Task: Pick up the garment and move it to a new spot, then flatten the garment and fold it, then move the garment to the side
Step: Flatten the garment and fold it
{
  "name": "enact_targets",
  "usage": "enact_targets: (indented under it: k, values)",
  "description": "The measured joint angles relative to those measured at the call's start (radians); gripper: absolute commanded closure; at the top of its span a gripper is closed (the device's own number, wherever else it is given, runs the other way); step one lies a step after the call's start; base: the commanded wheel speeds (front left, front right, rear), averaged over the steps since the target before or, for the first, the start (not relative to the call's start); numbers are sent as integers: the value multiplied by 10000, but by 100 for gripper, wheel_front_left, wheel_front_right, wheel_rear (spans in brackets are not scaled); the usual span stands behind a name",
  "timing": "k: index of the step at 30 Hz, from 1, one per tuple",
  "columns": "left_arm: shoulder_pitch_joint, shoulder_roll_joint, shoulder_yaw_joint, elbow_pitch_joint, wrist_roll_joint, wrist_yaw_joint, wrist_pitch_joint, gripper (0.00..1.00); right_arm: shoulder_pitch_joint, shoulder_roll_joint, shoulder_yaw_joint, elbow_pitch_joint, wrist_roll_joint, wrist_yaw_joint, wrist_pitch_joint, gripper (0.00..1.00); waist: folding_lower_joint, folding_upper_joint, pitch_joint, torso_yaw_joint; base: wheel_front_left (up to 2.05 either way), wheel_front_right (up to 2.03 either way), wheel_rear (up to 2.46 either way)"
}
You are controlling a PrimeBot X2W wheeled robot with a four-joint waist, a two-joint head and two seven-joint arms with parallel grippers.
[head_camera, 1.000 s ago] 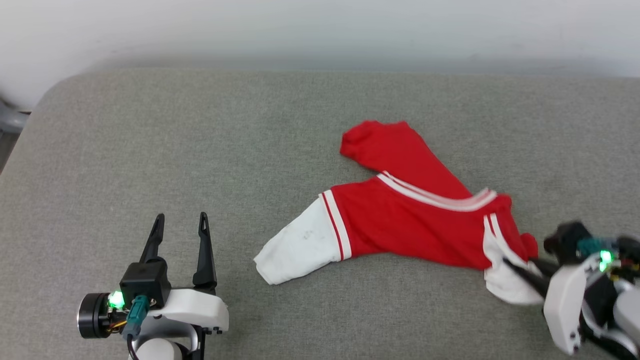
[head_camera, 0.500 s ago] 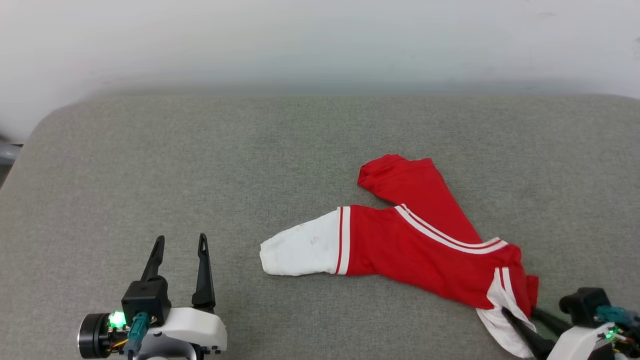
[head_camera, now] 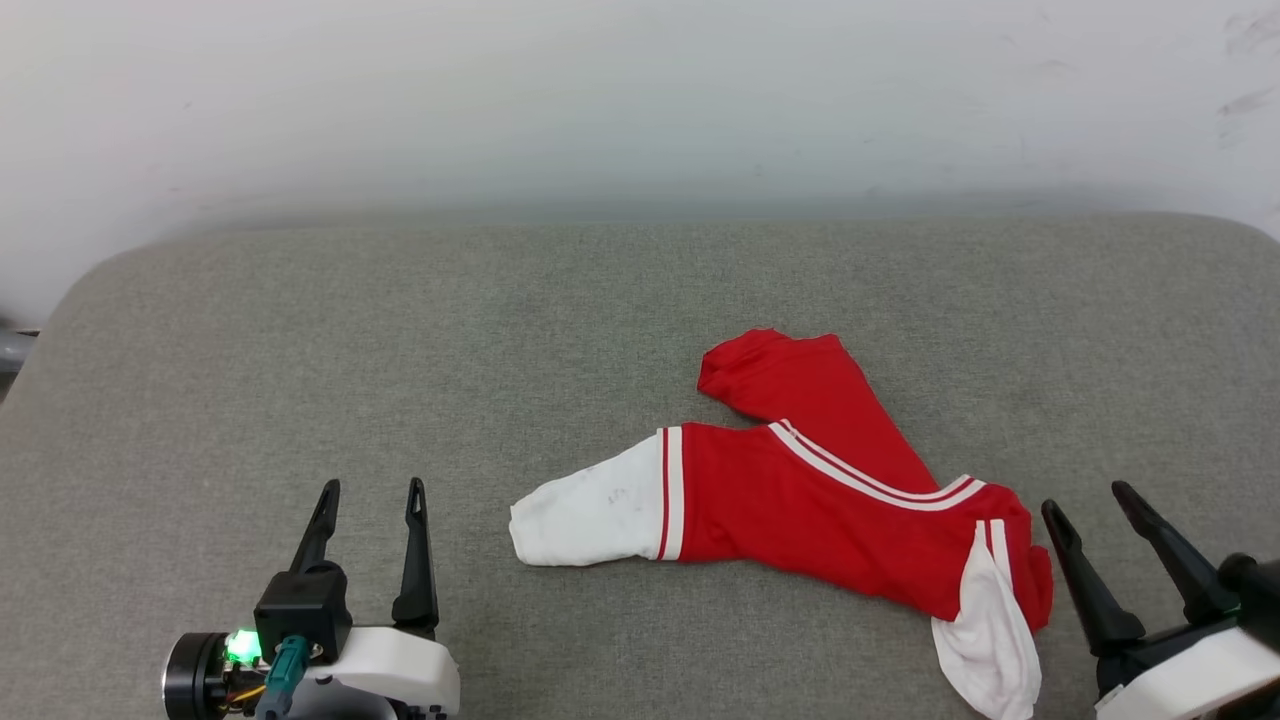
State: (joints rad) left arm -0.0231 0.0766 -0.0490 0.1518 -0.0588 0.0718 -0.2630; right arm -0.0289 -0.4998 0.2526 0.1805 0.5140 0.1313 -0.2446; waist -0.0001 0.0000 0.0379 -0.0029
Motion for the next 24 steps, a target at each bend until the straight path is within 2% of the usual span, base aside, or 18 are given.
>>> enact_targets:
  k: [6,11,16,20,24]
  values:
    - [-212,40,-36,17,46,-186,0,0,1136,1835,-1889,-1323,-1513,0,67,0,0,0,24,-81,0,0,0]
    - [-1174,453,-173,109,184,-677,0,0,1679,2836,-2418,-1816,-2219,-2,173,0,0,0,104,-102,0,0,0]
    - [-2680,1103,-451,688,155,-1453,332,0,1723,3177,-2477,-2098,-2545,-2,270,0,0,0,266,-216,0,0,0]
    - [-3837,1639,-1007,1147,-12,-1871,1536,0,1680,3279,-2531,-2234,-2673,-2,297,0,0,0,401,-367,0,0,0]
    - [-4787,2159,-1747,1442,-623,-1985,3124,0,1560,3306,-2581,-2290,-2685,-2,297,0,1,0,546,-524,0,0,0]
